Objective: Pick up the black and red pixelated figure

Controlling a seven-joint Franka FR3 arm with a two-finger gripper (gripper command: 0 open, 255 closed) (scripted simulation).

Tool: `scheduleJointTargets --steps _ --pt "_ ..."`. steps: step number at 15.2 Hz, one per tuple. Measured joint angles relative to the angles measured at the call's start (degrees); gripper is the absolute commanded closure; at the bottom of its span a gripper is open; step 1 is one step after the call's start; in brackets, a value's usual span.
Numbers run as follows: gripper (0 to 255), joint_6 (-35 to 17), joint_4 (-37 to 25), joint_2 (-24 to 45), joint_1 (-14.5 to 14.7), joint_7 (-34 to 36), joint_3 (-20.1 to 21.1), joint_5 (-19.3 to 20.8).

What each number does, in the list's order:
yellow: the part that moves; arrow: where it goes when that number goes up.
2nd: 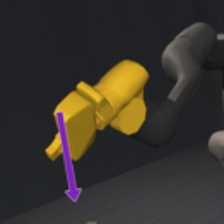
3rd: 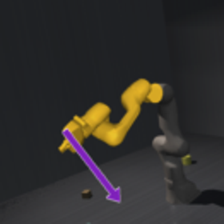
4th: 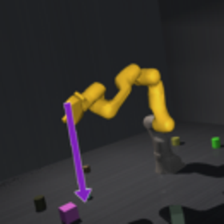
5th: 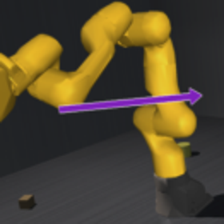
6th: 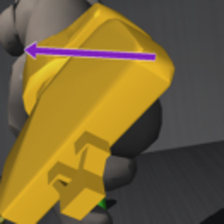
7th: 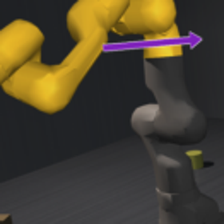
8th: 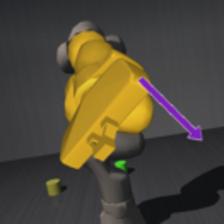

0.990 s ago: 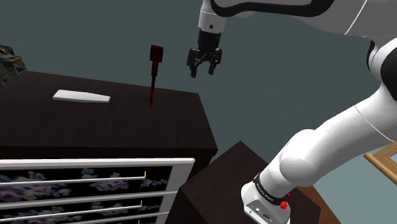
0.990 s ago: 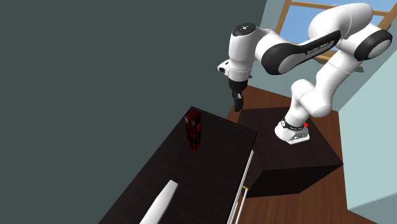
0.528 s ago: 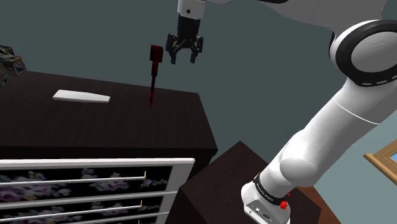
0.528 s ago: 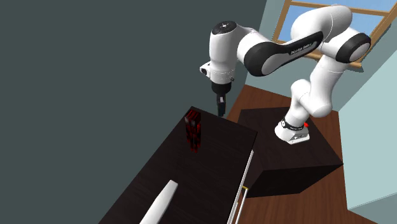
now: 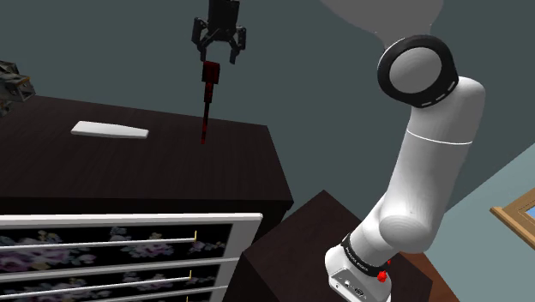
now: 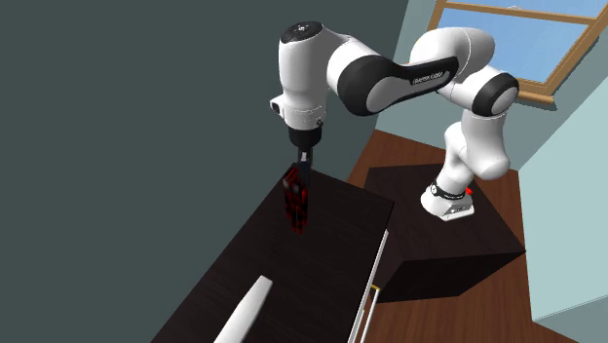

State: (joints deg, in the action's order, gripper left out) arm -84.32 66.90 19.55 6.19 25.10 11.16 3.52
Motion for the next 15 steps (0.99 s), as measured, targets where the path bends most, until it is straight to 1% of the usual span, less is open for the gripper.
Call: scheduleJointTargets --steps 1,2,5,9,10,15 --pt "0 1.06 -3.23 1.97 0.31 0.19 -0.03 0.29" --pt "0 1.07 -4.4 3.04 0.51 0.4 -0.05 0.44" --pt "0 -1.05 -2.55 3.24 0.44 0.54 -0.08 0.43" --pt "0 -4.6 2.09 2.14 0.11 0.53 -0.09 0.22" --pt "255 -5.0 2.63 1.97 0.05 0.49 -0.1 0.19" --pt "255 -5.3 2.9 1.86 0.0 0.42 -0.1 0.15"
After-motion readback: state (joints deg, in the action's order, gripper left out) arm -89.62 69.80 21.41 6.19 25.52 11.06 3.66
